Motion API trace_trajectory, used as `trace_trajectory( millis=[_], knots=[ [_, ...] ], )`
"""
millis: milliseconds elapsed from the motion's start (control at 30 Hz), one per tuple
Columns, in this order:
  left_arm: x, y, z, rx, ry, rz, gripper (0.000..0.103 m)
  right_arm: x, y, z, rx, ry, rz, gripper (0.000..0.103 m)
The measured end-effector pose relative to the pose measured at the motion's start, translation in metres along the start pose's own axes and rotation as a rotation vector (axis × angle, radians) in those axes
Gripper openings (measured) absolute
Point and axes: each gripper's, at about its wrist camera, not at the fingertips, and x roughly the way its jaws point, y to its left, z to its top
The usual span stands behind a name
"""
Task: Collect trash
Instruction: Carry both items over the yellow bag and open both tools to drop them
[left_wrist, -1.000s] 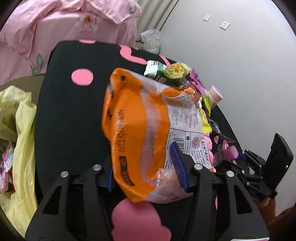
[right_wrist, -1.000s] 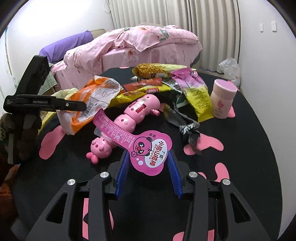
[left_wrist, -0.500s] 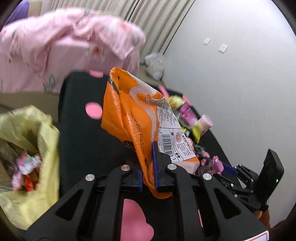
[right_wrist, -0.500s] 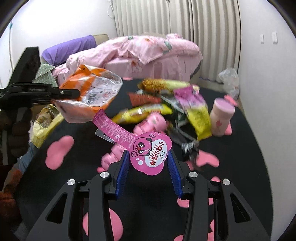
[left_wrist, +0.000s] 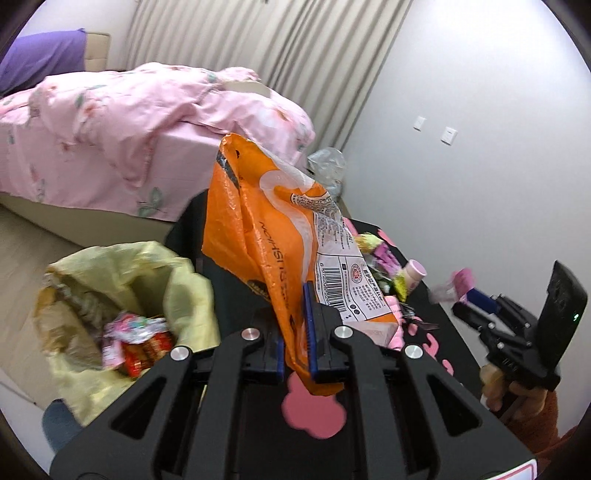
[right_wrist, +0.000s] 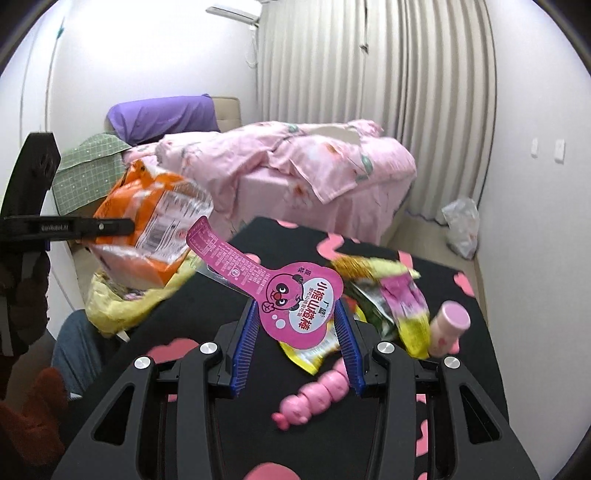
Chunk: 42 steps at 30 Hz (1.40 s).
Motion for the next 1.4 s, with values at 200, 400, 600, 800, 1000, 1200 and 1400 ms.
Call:
trace_trajectory(
  millis=[200, 400, 600, 800, 1000, 1200, 1400],
  knots=[
    [-0.034, 0.043, -0.009, -0.029, -0.036, 0.105, 0.008, 0.002, 0.035, 0.018, -0.055, -0.009, 0.039, 0.04],
    [-0.048, 0.081, -0.019, -0.082, -0.036, 0.168, 0.008, 0.016, 0.07, 0.027, -0.119, 0.013, 0.078, 0.04],
    [-0.043, 0.11, -0.023, -0.101, -0.032, 0.273, 0.008, 0.033, 0.092, 0.032, -0.183, 0.034, 0.097, 0.04],
    [-0.007, 0.141, -0.029, -0.029, 0.061, 0.496, 0.008, 0.051, 0.103, 0.041, -0.223, 0.037, 0.103, 0.04],
    [0.049, 0.141, -0.06, -0.013, 0.235, 0.364, 0.008, 0.08, 0.108, 0.048, -0.227, 0.066, 0.144, 0.04],
    [0.056, 0.156, -0.068, -0.206, 0.267, 0.151, 0.008, 0.135, 0.126, 0.061, -0.271, 0.112, 0.231, 0.04],
    [0.031, 0.164, -0.055, -0.225, 0.213, 0.149, 0.018, 0.193, 0.17, 0.057, -0.321, 0.169, 0.341, 0.04]
  ],
)
